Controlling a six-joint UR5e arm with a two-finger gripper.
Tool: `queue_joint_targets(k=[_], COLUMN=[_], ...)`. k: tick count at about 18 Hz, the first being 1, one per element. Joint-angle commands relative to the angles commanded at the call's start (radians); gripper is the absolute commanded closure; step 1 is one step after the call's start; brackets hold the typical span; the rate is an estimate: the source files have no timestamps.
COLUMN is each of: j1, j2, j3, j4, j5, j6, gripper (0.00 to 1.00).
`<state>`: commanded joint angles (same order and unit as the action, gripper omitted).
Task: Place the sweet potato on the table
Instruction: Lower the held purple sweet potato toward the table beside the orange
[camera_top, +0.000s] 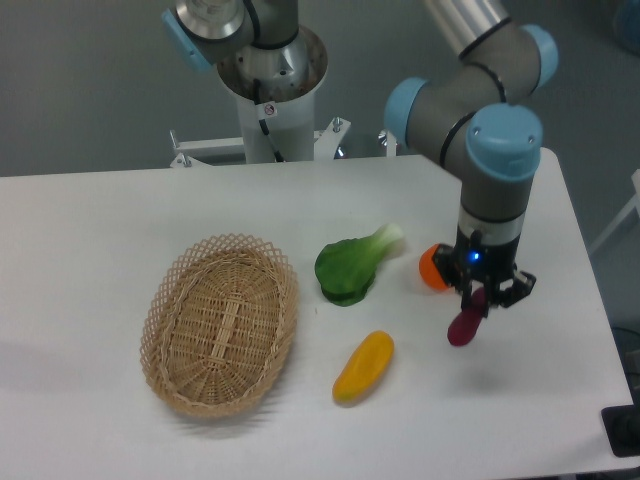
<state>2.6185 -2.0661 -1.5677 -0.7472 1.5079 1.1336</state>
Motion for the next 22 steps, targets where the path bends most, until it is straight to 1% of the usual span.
queue_joint_targets(k=[2,4,5,10,13,19,20,21,22], j1=[-0.003,-0.005,-0.006,-0.006,-0.018,-0.020,-0.020,-0.020,-0.020], j2=[-0.031,-0.080,-0.086,-0.098,-0.121,-0.123,-0.123,-0.123,-0.121], j3=[0.003,0.014,0.012,-0.008,-0.008,-0.012,-0.012,-0.012,-0.011], j4=[0.034,0.072,0.077,0.078,0.078,0.078,0.078,0.080,0.080], j5=[0.000,0.000,0.000,0.002,0.003,0.003,0.003,0.003,0.003], j6=[0.009,0.018,0.024,0.040,0.048,0.049,0.049,0.049,0.049], gripper=[0.70,0.70,0.70,0.70,0.70,0.66,0.63,0.52,0.34])
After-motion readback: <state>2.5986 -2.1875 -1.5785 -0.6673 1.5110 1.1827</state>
